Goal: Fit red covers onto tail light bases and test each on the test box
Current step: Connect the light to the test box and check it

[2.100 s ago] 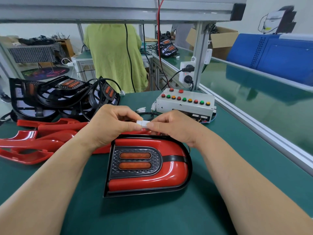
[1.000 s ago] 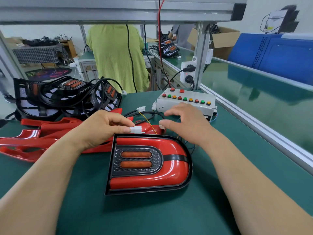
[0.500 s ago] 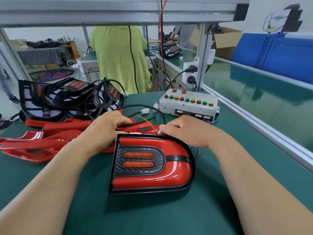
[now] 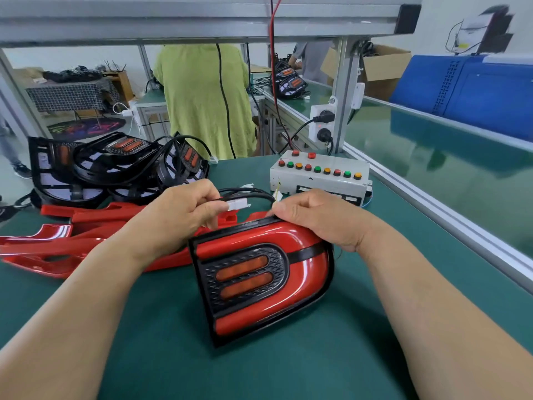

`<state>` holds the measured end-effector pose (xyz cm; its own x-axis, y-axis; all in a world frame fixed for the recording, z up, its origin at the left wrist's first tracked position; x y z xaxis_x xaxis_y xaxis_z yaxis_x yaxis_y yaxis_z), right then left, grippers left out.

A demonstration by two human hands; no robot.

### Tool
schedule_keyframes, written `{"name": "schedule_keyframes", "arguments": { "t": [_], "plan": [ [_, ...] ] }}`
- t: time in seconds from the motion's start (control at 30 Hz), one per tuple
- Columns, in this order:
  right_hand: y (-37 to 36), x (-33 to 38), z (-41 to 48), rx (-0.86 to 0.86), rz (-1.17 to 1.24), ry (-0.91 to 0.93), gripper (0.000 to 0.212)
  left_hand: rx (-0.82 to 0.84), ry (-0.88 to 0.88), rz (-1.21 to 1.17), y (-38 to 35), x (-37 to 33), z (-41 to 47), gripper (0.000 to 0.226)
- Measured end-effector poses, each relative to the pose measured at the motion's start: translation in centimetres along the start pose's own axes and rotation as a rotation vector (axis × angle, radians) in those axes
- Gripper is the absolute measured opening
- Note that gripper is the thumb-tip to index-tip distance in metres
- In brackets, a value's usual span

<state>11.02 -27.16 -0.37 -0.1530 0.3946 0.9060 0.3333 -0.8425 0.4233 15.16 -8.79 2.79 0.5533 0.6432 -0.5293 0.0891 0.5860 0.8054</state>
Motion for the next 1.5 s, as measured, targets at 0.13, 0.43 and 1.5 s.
{"name": "schedule_keyframes", "arguments": {
  "t": [0.13, 0.43, 1.5],
  "plan": [
    [0.7, 0.8, -0.3, -0.082, -0.014, 0.064, 0.059, -0.156, -0.09, -0.128, 1.7, -1.3, -0.2, 0.016],
    [0.9, 0.8, -0.3, -0.105, -0.008, 0.049, 0.051, -0.008, -0.032, -0.159, 0.3, -1.0, -0.4, 0.004],
    [0.7, 0.5, -0.5, -0.053, 0.102, 0.021, 0.044, -0.493, 0.399, 0.004, 5.8, 4.8, -1.5, 0.004]
  ]
}}
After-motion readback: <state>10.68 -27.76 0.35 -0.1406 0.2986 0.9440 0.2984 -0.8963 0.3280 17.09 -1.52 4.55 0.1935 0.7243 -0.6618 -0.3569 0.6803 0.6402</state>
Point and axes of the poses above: each hand's wrist, its own z-axis towards the middle knuckle, its own y-axis out of the back of the hand, x = y × z, the point moved 9 cm from there along z, towards the middle knuckle, and after that the axes turned 2 degrees about x, right-handed, at the moved point
